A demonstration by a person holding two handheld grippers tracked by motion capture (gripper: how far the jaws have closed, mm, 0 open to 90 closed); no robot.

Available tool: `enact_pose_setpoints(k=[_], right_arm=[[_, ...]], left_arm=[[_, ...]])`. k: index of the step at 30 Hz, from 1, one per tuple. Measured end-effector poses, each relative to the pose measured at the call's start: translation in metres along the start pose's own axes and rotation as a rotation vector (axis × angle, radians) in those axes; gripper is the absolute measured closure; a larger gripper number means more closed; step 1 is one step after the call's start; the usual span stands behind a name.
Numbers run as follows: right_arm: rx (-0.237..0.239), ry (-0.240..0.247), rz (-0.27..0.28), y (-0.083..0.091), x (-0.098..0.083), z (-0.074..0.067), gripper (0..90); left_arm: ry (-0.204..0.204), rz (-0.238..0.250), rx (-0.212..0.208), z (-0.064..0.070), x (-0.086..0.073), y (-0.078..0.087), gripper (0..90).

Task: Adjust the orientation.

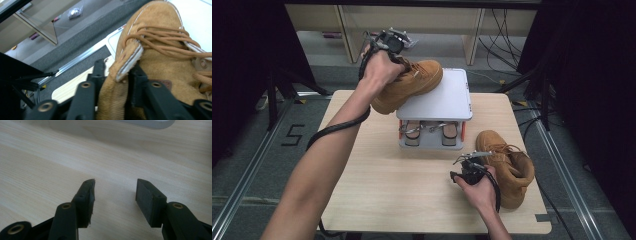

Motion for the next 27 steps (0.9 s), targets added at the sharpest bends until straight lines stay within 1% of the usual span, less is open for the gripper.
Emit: enact_pose_setpoints(k=[2,3,4,5,6,7,8,9,10,11,13,14,16,18,19,20,21,22,24,25,26,27], right_arm=[[0.001,-0.002,0.001,0.0,0.0,0.0,49.9],[0.004,-0.01,0.003,0.001,0.0,-0.001,49.8],[0.002,-0.004,0.002,0.001,0.0,-0.001,49.8],[0.002,-0.009,0.003,0.0,0.0,-0.001,49.8],[-0.001,-0.005,0.006,0.0,0.0,0.0,49.6],[-0.002,-0.006,0.003,0.0,0.0,0.0,49.6],[-0.001,-0.008,0.002,-0.001,0.0,0.0,49.6],[-0.002,0.011,0.001,0.0,0.0,0.001,49.6],[0.002,0.019,-0.003,0.0,0.0,0.001,49.6],[0.006,-0.01,-0.013,0.001,-0.001,-0.002,49.6],[0.003,0.023,0.003,-0.001,0.0,0.001,49.5],[0.003,0.013,0.005,-0.001,0.0,0.0,49.5],[0.0,0.032,0.006,-0.002,0.0,0.001,49.5],[0.002,0.031,0.004,-0.001,0.0,0.001,49.5],[0.008,0.017,0.0,0.0,0.0,0.0,49.5],[0.007,0.02,0.0,0.0,0.0,0.0,49.5],[0.005,-0.003,-0.01,0.001,-0.001,-0.001,49.5],[0.006,0.001,-0.007,0.001,-0.001,-0.002,49.5],[0.001,0.002,0.005,0.0,0.0,-0.001,49.5],[0.009,-0.009,-0.016,0.0,-0.002,-0.003,49.5],[0.011,-0.009,-0.021,0.0,-0.002,-0.004,49.5],[0.002,0.012,-0.007,-0.001,-0.001,-0.002,49.5]], left_arm=[[0.003,0.009,0.008,-0.003,-0.002,-0.004,65.7],[0.015,0.017,0.011,-0.005,-0.002,-0.005,64.7],[0.031,0.031,0.006,-0.006,-0.002,-0.007,63.8],[0.034,0.034,0.002,-0.007,-0.003,-0.008,60.5],[0.027,0.038,0.002,-0.008,-0.004,-0.01,58.2],[0.022,0.039,0.002,-0.008,-0.004,-0.011,56.9],[0.029,0.048,0.003,-0.01,-0.005,-0.013,56.6],[0.034,0.053,0.003,-0.011,-0.005,-0.013,56.3],[0.038,0.055,0.002,-0.011,-0.005,-0.014,55.9],[0.065,0.06,0.008,-0.011,-0.006,-0.014,55.3],[0.063,0.066,0.008,-0.012,-0.006,-0.015,52.2],[0.051,0.069,0.017,-0.014,-0.006,-0.015,51.0],[0.05,0.081,0.025,-0.016,-0.005,-0.015,48.4],[0.036,0.09,0.035,-0.018,-0.003,-0.013,46.5],[0.034,0.098,0.039,-0.019,-0.002,-0.011,45.5],[0.034,0.107,0.044,-0.021,-0.001,-0.009,45.0],[0.039,0.111,0.041,-0.021,0.0,-0.006,44.5],[0.049,0.115,0.034,-0.021,0.002,-0.003,43.3],[0.056,0.127,0.018,-0.019,0.004,0.003,42.9],[0.057,0.131,0.013,-0.019,0.005,0.005,42.4],[0.066,0.141,0.003,-0.017,0.007,0.007,42.4],[0.067,0.136,-0.002,-0.016,0.008,0.009,42.3]])
Point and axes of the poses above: each handheld gripper's, and its own axes: y roughly backward along the jaws, x roughly out of its top, z roughly to its right, the point moved 10 cm from there along -y, roughly forward along the jaws, and after that the axes turned 2 degrees about -x, right-handed, at the moved point
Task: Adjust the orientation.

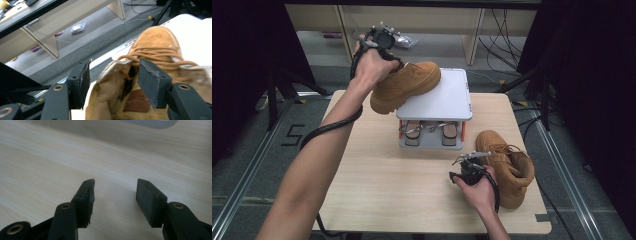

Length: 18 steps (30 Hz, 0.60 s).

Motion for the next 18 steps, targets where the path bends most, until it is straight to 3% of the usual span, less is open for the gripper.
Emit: enact_pose_setpoints(k=[4,8,10,13,14,15,18], right_arm=[[0.01,-0.019,-0.004,0.0,-0.001,-0.004,49.5],[0.005,0.004,0.003,0.0,0.0,-0.001,49.4],[0.013,-0.014,0.003,0.0,0.001,-0.002,49.4],[0.014,-0.012,0.005,0.0,0.001,-0.002,49.4],[0.012,-0.003,0.0,0.0,0.0,-0.001,49.5],[0.015,-0.012,0.008,0.0,0.001,-0.002,49.4],[-0.019,0.012,0.012,-0.001,0.001,0.003,49.4]], left_arm=[[-0.017,-0.009,-0.008,0.001,0.0,0.004,42.3],[0.006,0.026,-0.023,0.003,0.005,0.012,43.1],[0.025,0.048,-0.039,0.003,0.008,0.02,44.7],[0.064,0.074,-0.089,0.005,0.011,0.031,48.2],[0.078,0.079,-0.132,0.006,0.011,0.036,51.9],[0.089,0.085,-0.141,0.006,0.011,0.04,56.3],[0.083,0.078,-0.113,-0.004,0.004,0.049,70.3]])
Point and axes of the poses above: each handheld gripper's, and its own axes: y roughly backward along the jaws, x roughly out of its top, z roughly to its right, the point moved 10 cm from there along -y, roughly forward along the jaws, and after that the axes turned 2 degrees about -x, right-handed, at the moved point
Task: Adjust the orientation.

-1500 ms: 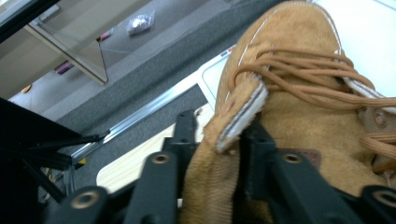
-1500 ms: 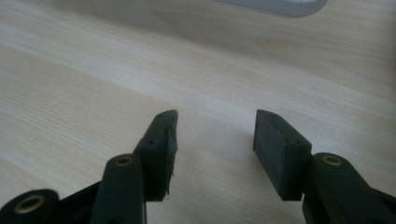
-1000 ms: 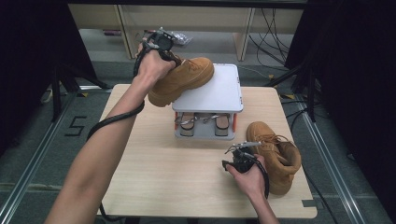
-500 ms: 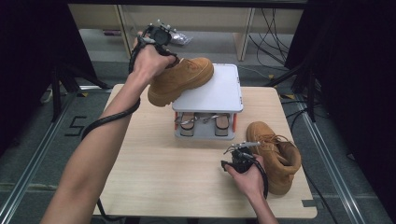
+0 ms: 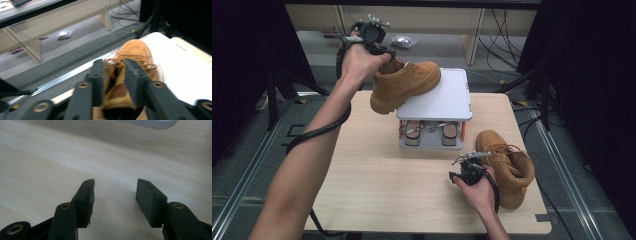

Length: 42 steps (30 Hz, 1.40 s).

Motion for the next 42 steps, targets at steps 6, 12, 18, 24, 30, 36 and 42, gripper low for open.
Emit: enact_pose_setpoints(k=[6,12,18,24,30,36,42], right_arm=[[0.021,-0.015,-0.01,0.001,-0.001,-0.005,49.5],[0.015,-0.015,-0.007,0.0,0.0,-0.007,49.4],[0.005,-0.01,-0.014,-0.002,-0.001,-0.005,49.5],[0.017,0.004,-0.006,-0.001,0.001,-0.005,49.4],[0.019,-0.007,-0.003,0.0,0.001,-0.006,50.0],[0.021,-0.014,-0.013,0.002,0.001,-0.006,50.0],[0.028,-0.016,-0.012,0.004,0.003,-0.008,50.1]], left_arm=[[0.004,-0.034,0.082,-0.028,-0.02,0.015,89.7],[0.022,-0.109,0.121,-0.048,-0.058,0.002,90.0],[0.051,-0.167,0.101,-0.052,-0.106,-0.023,90.0],[0.04,-0.183,0.084,-0.045,-0.132,-0.038,90.0],[0.029,-0.185,0.081,-0.035,-0.138,-0.044,90.0],[0.022,-0.188,0.102,-0.031,-0.136,-0.042,90.0],[0.057,-0.19,0.05,-0.016,-0.131,-0.039,90.0]])
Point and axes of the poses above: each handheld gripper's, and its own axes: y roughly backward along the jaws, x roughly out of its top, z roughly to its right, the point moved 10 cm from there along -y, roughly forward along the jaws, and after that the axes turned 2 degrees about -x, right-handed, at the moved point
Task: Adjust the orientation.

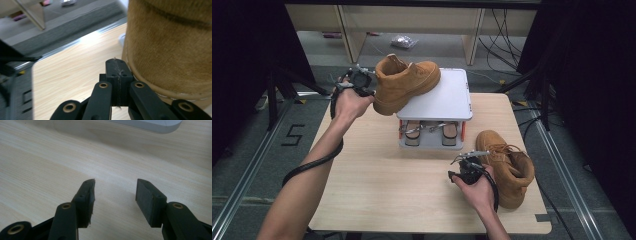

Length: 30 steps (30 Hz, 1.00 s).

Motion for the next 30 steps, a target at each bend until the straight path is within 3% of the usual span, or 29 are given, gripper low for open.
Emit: enact_pose_setpoints(k=[1,3,4,5,7,9,10,11,14,19,21,23,24,25,27,28,29,30], right_arm=[[-0.022,-0.003,-0.007,0.001,0.0,0.001,50.1],[-0.012,0.014,0.003,0.001,0.001,0.002,50.1],[-0.006,-0.02,0.01,0.001,0.002,-0.001,50.1],[-0.015,-0.01,0.002,0.002,0.001,0.001,50.2],[-0.019,0.03,0.013,0.002,0.002,0.004,50.2],[-0.016,0.032,0.018,0.001,0.002,0.004,50.2],[-0.025,0.043,0.018,0.001,0.003,0.006,50.2],[-0.013,0.038,0.026,0.001,0.003,0.004,50.3],[-0.001,0.028,0.019,0.003,0.004,0.001,50.3],[-0.009,0.034,0.026,0.004,0.005,0.002,50.3],[-0.005,0.006,0.019,0.006,0.005,0.0,50.3],[-0.006,-0.019,0.013,0.009,0.004,-0.002,50.3],[-0.008,0.027,0.029,0.009,0.005,0.002,50.3],[-0.008,-0.025,0.017,0.011,0.003,-0.001,50.3],[-0.01,0.024,0.034,0.012,0.004,0.004,50.3],[-0.021,0.024,0.031,0.012,0.003,0.007,50.4],[-0.001,-0.015,0.018,0.013,0.001,0.002,50.3],[-0.01,0.013,0.028,0.013,0.002,0.005,50.4]], left_arm=[[-0.009,-0.011,-0.001,0.003,0.0,0.001,90.0],[-0.013,-0.018,0.015,0.007,0.002,0.003,90.0],[-0.027,-0.024,0.038,0.008,0.003,0.003,90.0],[-0.037,-0.035,0.046,0.008,0.002,0.003,90.0],[-0.023,-0.035,0.042,0.011,0.003,0.004,90.0],[-0.005,-0.031,0.0,0.017,0.005,0.005,90.0],[-0.012,-0.034,0.0,0.019,0.006,0.005,90.0],[-0.026,-0.043,0.024,0.019,0.006,0.006,90.0],[-0.029,-0.051,0.042,0.02,0.008,0.006,90.0],[0.0,-0.023,0.011,0.019,0.013,0.008,90.0],[-0.003,-0.013,0.004,0.018,0.013,0.008,90.0],[-0.009,-0.038,-0.02,0.017,0.007,0.007,89.2],[-0.013,-0.035,-0.02,0.015,0.004,0.007,88.3],[-0.032,-0.047,-0.004,0.011,-0.001,0.008,88.2],[-0.044,-0.064,0.011,0.005,-0.012,0.007,88.4],[-0.058,-0.08,0.021,0.002,-0.018,0.006,89.0],[-0.068,-0.093,0.023,0.0,-0.026,0.004,89.2],[-0.07,-0.097,0.018,0.0,-0.031,0.003,89.6]])
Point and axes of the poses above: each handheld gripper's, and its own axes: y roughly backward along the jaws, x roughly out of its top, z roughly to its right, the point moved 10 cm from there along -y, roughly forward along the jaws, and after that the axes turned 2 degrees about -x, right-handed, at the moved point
